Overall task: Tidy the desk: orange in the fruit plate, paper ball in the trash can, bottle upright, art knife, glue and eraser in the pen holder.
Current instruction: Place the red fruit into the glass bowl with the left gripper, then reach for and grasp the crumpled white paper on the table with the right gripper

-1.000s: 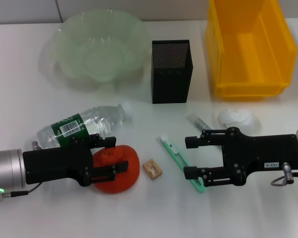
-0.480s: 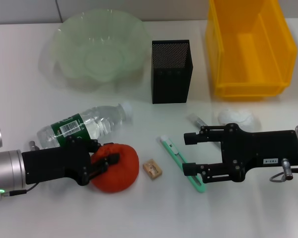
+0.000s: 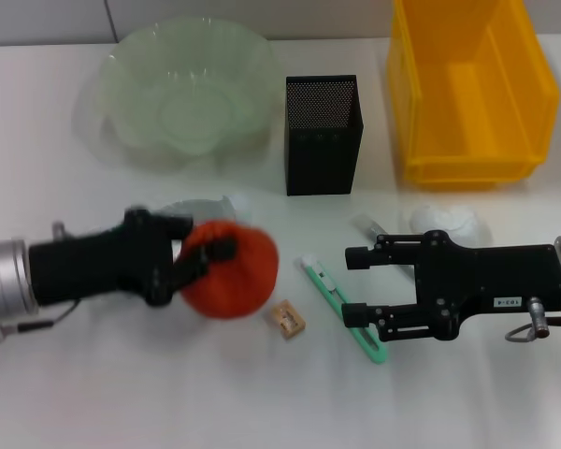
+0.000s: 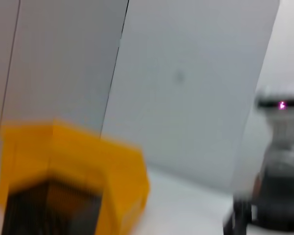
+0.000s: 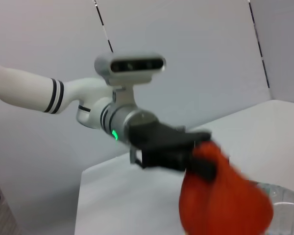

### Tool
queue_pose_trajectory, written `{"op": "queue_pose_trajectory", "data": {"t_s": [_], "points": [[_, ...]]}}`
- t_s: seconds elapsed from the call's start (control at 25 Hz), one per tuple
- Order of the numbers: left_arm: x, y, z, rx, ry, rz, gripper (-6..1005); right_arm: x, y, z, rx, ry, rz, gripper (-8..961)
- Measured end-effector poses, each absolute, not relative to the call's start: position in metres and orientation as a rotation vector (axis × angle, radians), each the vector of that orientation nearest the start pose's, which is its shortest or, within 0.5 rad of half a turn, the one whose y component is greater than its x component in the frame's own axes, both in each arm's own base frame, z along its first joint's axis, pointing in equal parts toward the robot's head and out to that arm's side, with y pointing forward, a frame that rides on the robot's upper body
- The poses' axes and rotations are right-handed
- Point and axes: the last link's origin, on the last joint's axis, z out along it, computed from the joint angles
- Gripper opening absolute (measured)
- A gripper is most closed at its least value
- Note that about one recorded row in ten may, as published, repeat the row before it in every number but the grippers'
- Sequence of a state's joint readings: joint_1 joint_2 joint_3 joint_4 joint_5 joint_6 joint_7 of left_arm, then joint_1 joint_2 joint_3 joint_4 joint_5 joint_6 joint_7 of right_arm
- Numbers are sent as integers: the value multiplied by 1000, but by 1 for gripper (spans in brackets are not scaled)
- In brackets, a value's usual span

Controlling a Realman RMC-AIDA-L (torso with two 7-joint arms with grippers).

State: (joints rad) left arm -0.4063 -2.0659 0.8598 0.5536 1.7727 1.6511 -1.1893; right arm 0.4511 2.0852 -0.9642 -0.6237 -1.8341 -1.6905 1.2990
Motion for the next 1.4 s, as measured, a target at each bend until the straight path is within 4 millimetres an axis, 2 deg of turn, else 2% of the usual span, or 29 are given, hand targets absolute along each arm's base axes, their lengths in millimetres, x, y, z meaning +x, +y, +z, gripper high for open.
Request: {"op": "queue_pose_trajectory", "data": {"t_s": [0.16, 0.24, 0.32, 0.36, 0.48, 0.6, 0.76, 0.88, 1.0, 1.2, 1.4], "points": [[-248, 310, 6, -2674, -421, -997, 153, 247, 282, -30, -2964, 513, 864, 733], [-241, 332, 18, -2596, -428, -969, 138, 247, 281, -31, -2960, 520, 873, 733], [-236, 367, 29, -2462, -462, -898, 122, 248, 279, -33, -2953, 546, 893, 733], [-236, 367, 29, -2462, -462, -898, 115, 248, 279, -34, -2947, 559, 906, 733], [-232, 396, 32, -2361, -472, -803, 98, 246, 277, -38, -2919, 584, 972, 733], [-228, 417, 21, -2323, -466, -701, 93, 247, 274, -41, -2904, 579, 1015, 733], [-227, 435, 2, -2290, -490, -563, 87, 247, 271, -41, -2906, 582, 1030, 733], [-226, 439, -9, -2300, -486, -488, 88, 248, 269, -41, -2906, 588, 1035, 733], [-226, 442, -14, -2294, -475, -439, 88, 248, 269, -41, -2905, 590, 1037, 733], [-230, 449, -10, -2222, -512, -426, 89, 249, 268, -42, -2905, 591, 1038, 732], [-235, 449, -7, -2199, -530, -419, 267, 247, 269, -42, -2907, 585, 1039, 732]]}}
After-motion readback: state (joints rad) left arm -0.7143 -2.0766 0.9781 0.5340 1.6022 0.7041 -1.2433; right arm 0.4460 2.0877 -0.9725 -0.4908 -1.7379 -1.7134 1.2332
